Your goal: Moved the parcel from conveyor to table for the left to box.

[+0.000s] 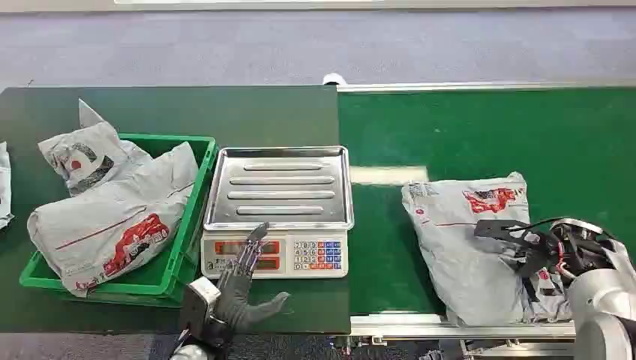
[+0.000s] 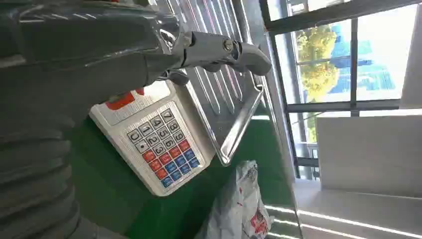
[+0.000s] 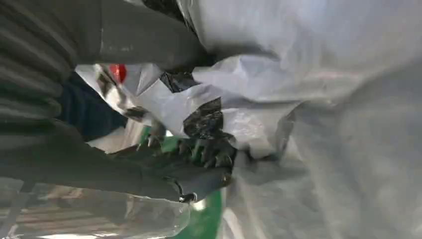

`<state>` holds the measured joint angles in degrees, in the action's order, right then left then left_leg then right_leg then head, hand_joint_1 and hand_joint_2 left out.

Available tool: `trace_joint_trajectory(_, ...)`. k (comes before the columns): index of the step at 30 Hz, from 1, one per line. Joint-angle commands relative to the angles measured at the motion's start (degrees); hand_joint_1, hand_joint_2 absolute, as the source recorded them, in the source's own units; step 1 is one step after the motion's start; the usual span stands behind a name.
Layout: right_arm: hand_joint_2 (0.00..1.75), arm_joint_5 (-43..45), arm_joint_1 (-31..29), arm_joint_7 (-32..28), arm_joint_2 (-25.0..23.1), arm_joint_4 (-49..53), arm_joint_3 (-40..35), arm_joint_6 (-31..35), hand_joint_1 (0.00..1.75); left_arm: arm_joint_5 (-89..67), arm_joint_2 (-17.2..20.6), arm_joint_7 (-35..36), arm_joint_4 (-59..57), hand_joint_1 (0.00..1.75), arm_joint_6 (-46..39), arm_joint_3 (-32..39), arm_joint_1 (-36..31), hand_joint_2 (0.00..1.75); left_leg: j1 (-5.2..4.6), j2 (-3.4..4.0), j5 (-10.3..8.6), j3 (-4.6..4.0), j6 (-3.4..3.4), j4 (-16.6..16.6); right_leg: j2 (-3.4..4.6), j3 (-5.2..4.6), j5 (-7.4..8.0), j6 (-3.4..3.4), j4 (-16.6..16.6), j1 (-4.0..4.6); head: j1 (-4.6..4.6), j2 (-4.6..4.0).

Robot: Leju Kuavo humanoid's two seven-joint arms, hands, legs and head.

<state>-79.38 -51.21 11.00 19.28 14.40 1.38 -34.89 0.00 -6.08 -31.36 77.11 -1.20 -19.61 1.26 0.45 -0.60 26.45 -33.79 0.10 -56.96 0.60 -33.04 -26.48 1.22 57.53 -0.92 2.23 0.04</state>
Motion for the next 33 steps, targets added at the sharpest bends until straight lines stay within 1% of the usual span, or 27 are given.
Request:
trace_joint_trajectory(1,1.75,0.1,-1.4,-2.4,-2.4,-2.6,-2.8,2.0,1.75,0.8,-0.4,-1.5,1.1,0.00,-1.0,2.3,0.8,1.75,0.01,0.14,0.02,0.11,-0.02,0.1,0.06,0.08,0.02,-0.07,-0.1,0.03,0.00,0.00)
trace_joint_trajectory(4,1.75,0.1,-1.4,-2.4,-2.4,-2.6,-2.8,2.0,1.75,0.8,-0.4,-1.5,1.1,0.00,-1.0,2.3,0.8,1.75,0.01,0.20,0.04,0.10,-0.02,0.0,0.10,0.06,0.02,-0.07,-0.1,0.03,0.00,0.00)
trace_joint_trajectory(8,1.75,0.1,-1.4,-2.4,-2.4,-2.6,-2.8,2.0,1.75,0.8,-0.4,-1.5,1.1,0.00,-1.0,2.3,0.8,1.75,0.00,0.10,0.02,0.07,-0.01,0.0,0.03,0.05,0.01,-0.05,0.0,0.02,0.00,0.00)
trace_joint_trajectory(12,1.75,0.6,-1.5,-4.3,-2.4,-2.1,-3.1,4.8,1.75,2.2,-0.9,-4.5,4.2,0.00,-3.4,3.9,1.6,1.75,0.00,0.13,0.03,0.08,-0.01,0.0,0.03,0.06,0.00,-0.07,0.0,0.02,0.00,0.00)
trace_joint_trajectory(14,1.75,2.6,-2.0,-6.2,-2.9,-1.3,-1.7,10.8,1.75,3.7,-0.3,-4.7,6.2,0.00,-4.4,4.6,2.7,1.75,0.00,0.17,0.04,0.08,-0.02,0.0,0.05,0.04,0.00,-0.08,0.0,0.02,0.00,0.00)
trace_joint_trajectory(15,1.75,4.1,-2.6,-6.9,-3.3,-1.1,-0.4,15.2,1.75,4.6,0.0,-4.9,7.1,0.00,-5.2,4.9,3.4,1.75,0.01,0.14,0.03,0.05,-0.01,0.0,0.06,0.03,0.01,-0.06,0.0,0.02,-0.02,0.00)
trace_joint_trajectory(16,1.75,6.6,-3.5,-8.1,-4.0,-0.4,1.6,21.8,1.75,5.8,0.3,-5.5,8.6,0.00,-6.5,5.2,4.9,1.75,-0.01,0.28,0.06,0.08,-0.02,0.0,0.18,0.01,0.02,-0.09,0.0,0.01,0.00,0.00)
trace_joint_trajectory(17,1.75,8.6,-4.2,-9.6,-4.5,0.1,3.0,26.1,1.75,6.8,0.5,-6.0,9.7,0.00,-7.3,5.2,5.8,1.75,-0.01,0.23,0.05,0.05,-0.02,0.0,0.15,0.00,0.01,-0.06,0.0,0.00,-0.02,0.00)
trace_joint_trajectory(18,1.75,10.4,-4.7,-12.7,-5.0,1.1,3.9,31.7,1.75,7.4,0.6,-6.9,10.4,0.00,-8.3,5.0,6.5,1.75,-0.04,0.41,0.09,0.07,-0.02,0.0,0.30,-0.06,0.01,-0.08,0.0,-0.02,0.00,0.00)
trace_joint_trajectory(19,1.75,12.7,-5.4,-15.5,-5.5,1.4,5.3,35.7,1.75,7.8,0.8,-7.7,10.8,0.00,-9.2,4.7,6.9,1.75,-0.03,0.49,0.09,0.09,-0.03,0.0,0.34,-0.05,0.03,-0.10,0.0,-0.01,0.02,0.00)
trace_joint_trajectory(20,1.75,15.1,-5.6,-20.6,-5.8,2.9,6.7,41.1,1.75,8.8,0.7,-8.4,11.0,0.00,-9.6,4.6,6.9,1.75,-0.07,0.56,0.13,0.07,-0.03,0.0,0.42,-0.11,0.00,-0.10,0.1,-0.04,-0.02,0.00)
trace_joint_trajectory(21,1.75,18.1,-5.3,-24.7,-6.1,4.1,8.3,44.3,1.75,8.8,0.7,-8.6,10.9,0.00,-10.3,4.4,6.8,1.75,-0.06,0.44,0.08,0.02,-0.02,0.0,0.31,-0.12,0.01,-0.09,0.1,-0.04,0.02,0.00)
trace_joint_trajectory(22,1.75,20.6,-4.2,-30.2,-6.1,6.1,8.2,48.3,1.75,7.9,0.5,-8.6,11.5,0.00,-11.9,4.1,6.3,1.75,-0.07,0.52,0.12,0.02,-0.02,0.0,0.38,-0.13,0.00,-0.11,0.1,-0.05,-0.02,0.00)
trace_joint_trajectory(23,1.75,23.0,-3.4,-34.0,-6.3,7.1,8.7,50.7,1.75,8.5,0.2,-8.6,11.3,0.00,-11.8,4.1,6.0,1.75,-0.05,0.31,0.05,-0.03,-0.02,0.0,0.21,-0.13,0.01,-0.06,0.1,-0.04,0.04,0.00)
trace_joint_trajectory(24,1.75,24.5,-2.3,-37.3,-6.5,8.6,8.5,52.7,1.75,8.3,0.2,-8.6,10.9,0.00,-11.8,3.8,5.7,1.75,-0.04,0.23,0.04,0.00,-0.02,0.0,0.13,-0.09,-0.01,-0.08,0.1,-0.03,-0.02,0.00)
trace_joint_trajectory(26,1.75,31.0,0.7,-44.5,-7.3,12.6,8.0,54.7,1.75,8.7,0.6,-8.6,9.2,0.00,-11.2,3.0,4.9,1.75,0.01,0.14,0.03,0.04,-0.03,0.0,0.00,0.01,0.00,-0.09,0.0,0.03,-0.02,0.00)
trace_joint_trajectory(27,1.75,33.8,2.0,-46.8,-7.9,14.8,8.1,55.5,1.75,8.7,0.5,-8.6,9.0,0.00,-11.0,3.0,4.8,1.75,0.02,0.05,0.01,0.07,-0.02,0.1,-0.10,0.06,0.00,-0.06,-0.1,0.03,0.00,0.00)
trace_joint_trajectory(29,1.75,41.3,5.2,-50.3,-8.7,21.2,5.4,56.8,1.75,8.7,0.1,-8.6,8.7,0.00,-9.7,3.3,4.7,1.75,0.04,0.14,0.02,0.17,-0.02,0.2,-0.06,0.16,0.02,-0.09,-0.2,0.05,-0.02,0.00)
trace_joint_trajectory(30,1.75,44.1,6.6,-51.0,-9.1,24.7,4.2,57.3,1.75,8.7,-0.1,-8.6,8.6,0.00,-9.3,3.3,4.6,1.75,0.04,0.14,0.02,0.19,-0.02,0.2,-0.07,0.19,0.02,-0.10,-0.2,0.06,0.00,0.00)
trace_joint_trajectory(31,1.75,47.7,8.9,-50.9,-9.5,30.0,1.2,58.3,1.75,8.8,-0.1,-8.6,8.1,0.00,-8.9,3.3,4.2,1.75,0.03,0.13,0.01,0.11,-0.02,0.1,-0.05,0.10,0.02,-0.08,-0.1,0.04,-0.04,-0.02)
trace_joint_trajectory(32,1.75,48.4,9.8,-49.5,-9.6,32.0,-0.2,58.7,1.75,8.9,-0.1,-8.6,7.9,0.00,-8.9,3.3,3.9,1.75,0.01,0.17,0.02,0.11,-0.02,0.1,-0.02,0.08,0.02,-0.09,-0.1,0.03,0.00,0.00)
trace_joint_trajectory(33,1.75,49.3,10.4,-49.7,-10.0,33.5,-0.6,58.8,1.75,9.0,0.0,-8.6,7.6,0.00,-8.8,3.2,3.7,1.75,0.01,0.11,0.01,0.02,-0.02,0.1,-0.06,0.01,0.00,-0.06,0.0,0.01,-0.02,0.00)
